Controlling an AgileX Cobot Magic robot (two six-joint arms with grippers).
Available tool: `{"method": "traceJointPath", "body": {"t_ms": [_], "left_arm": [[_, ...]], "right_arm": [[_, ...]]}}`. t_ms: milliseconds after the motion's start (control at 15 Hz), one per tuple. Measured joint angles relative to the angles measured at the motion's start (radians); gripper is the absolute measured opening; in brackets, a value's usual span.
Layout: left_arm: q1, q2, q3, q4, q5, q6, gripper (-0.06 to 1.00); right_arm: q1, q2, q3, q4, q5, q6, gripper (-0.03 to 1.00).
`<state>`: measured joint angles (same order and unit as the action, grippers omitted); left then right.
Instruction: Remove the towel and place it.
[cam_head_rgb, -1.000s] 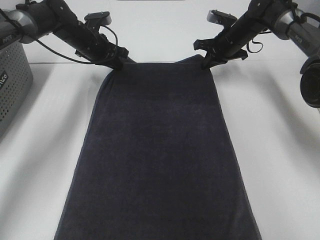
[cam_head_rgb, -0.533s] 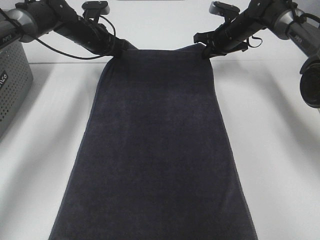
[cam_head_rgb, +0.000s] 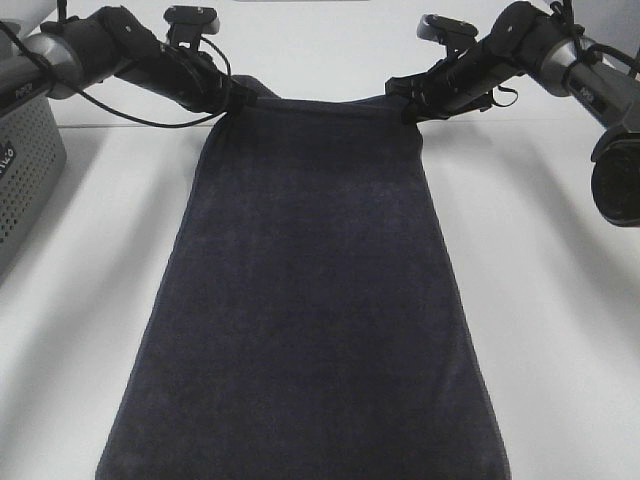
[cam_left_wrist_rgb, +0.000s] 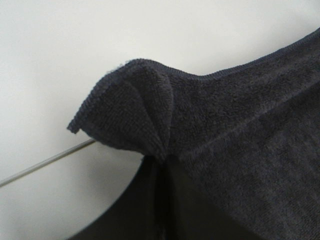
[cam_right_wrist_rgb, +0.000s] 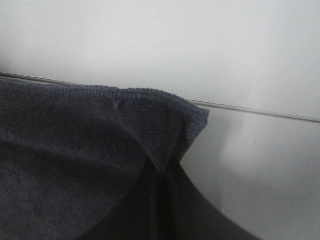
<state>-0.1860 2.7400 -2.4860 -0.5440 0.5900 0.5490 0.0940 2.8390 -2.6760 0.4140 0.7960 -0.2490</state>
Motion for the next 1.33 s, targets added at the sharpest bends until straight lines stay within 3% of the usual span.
{"method": "traceJointPath", "body": {"t_ms": [333, 467, 533, 667, 733, 867, 1200, 1333], "left_arm": [[0.0, 0.037, 0.0, -0.002, -0.088, 0.002, 0.03], [0.0, 0.046, 0.0, -0.002, -0.098, 0.002, 0.12], [0.0, 0.057, 0.0, -0.002, -0.111, 0.003, 0.2], [0.0, 0.074, 0.0, -0.002, -0.167, 0.005, 0.45], [0.0, 0.076, 0.0, -0.002, -0.196, 0.005, 0.56], [0.0, 0.075, 0.0, -0.002, -0.236, -0.003, 0.67], [0.0, 0.048, 0.0, 0.063, -0.199, -0.007, 0.7], [0.0, -0.021, 0.0, 0.135, -0.088, -0.009, 0.7]], "right_arm": [[0.001, 0.035, 0.0, 0.063, -0.082, -0.003, 0.02], [0.001, 0.037, 0.0, 0.079, -0.087, -0.021, 0.06], [0.001, 0.037, 0.0, 0.089, -0.092, -0.029, 0.13], [0.001, 0.037, 0.0, 0.101, -0.094, -0.05, 0.45], [0.001, 0.037, 0.0, 0.104, -0.094, -0.053, 0.52], [-0.002, 0.037, 0.0, 0.105, -0.094, -0.053, 0.73], [-0.008, 0.005, 0.001, 0.093, -0.033, -0.053, 0.78], [-0.01, -0.076, 0.001, 0.087, 0.099, -0.054, 0.78]]}}
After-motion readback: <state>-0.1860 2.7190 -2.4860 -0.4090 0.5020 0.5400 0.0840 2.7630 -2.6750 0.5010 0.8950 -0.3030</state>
